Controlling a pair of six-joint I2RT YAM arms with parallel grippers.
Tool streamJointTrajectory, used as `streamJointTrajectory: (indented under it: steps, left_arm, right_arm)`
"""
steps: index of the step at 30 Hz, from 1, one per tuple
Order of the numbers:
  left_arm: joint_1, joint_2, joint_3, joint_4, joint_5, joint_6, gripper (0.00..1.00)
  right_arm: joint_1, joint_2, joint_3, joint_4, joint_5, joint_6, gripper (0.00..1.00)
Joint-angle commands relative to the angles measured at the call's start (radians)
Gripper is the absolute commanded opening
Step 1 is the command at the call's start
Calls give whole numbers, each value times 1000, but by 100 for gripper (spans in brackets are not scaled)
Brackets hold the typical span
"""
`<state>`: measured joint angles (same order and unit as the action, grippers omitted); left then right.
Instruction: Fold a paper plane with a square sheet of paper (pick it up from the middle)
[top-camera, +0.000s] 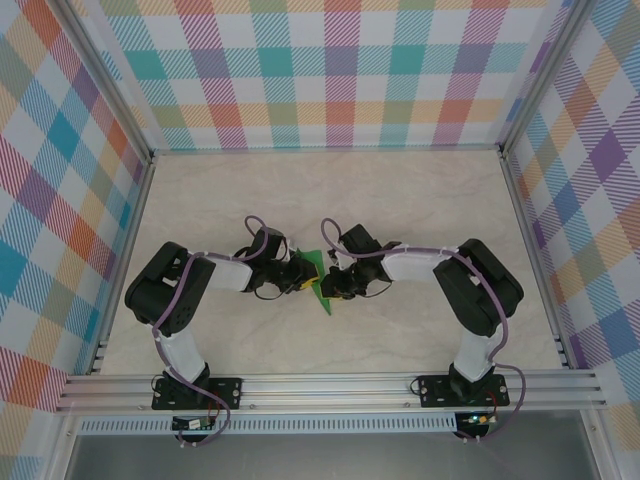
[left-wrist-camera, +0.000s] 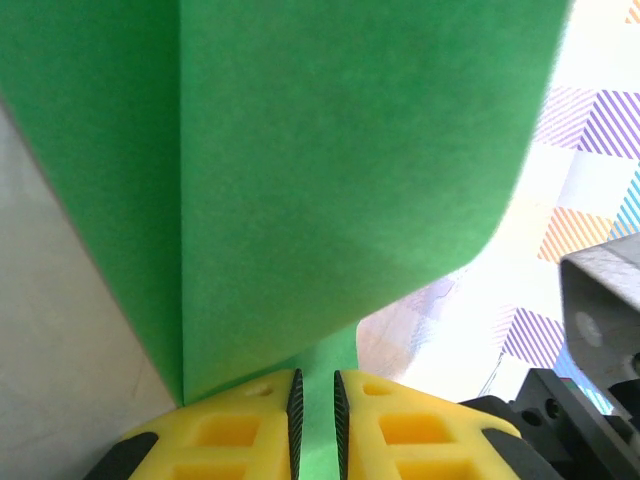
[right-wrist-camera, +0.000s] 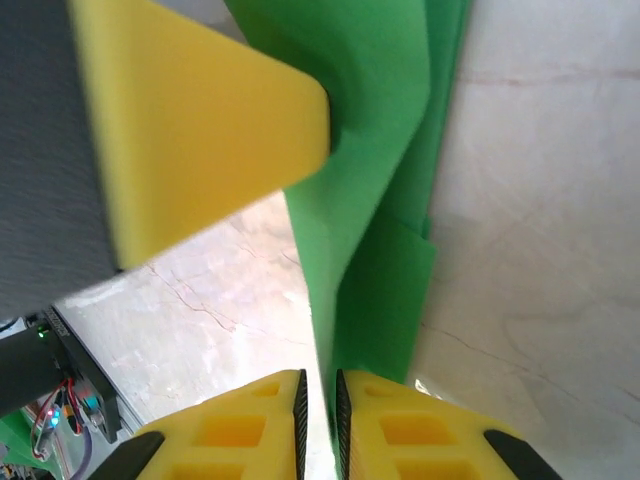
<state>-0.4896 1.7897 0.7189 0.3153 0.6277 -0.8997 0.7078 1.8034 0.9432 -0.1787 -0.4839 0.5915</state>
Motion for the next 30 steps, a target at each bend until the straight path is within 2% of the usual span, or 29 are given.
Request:
streamJointTrajectory:
  steps: [1, 9, 16, 23, 30]
  left_arm:
    - [-4, 35, 9, -27, -20, 19, 18]
    - [-6, 39, 14, -33, -26, 17, 18]
    - [-6, 40, 21, -48, -31, 18, 18]
    - [-4, 47, 23, -50, -34, 16, 18]
    - [-5, 42, 24, -53, -33, 16, 18]
  right_arm:
    - [-2, 4, -28, -26, -25, 14, 16]
    - [-2, 33, -13, -72, 37, 16, 11]
    - [2, -84, -1, -133, 121, 22, 21]
    - [70, -145, -1, -117, 249, 83, 9]
    - [97, -60, 49, -60, 156, 84, 4]
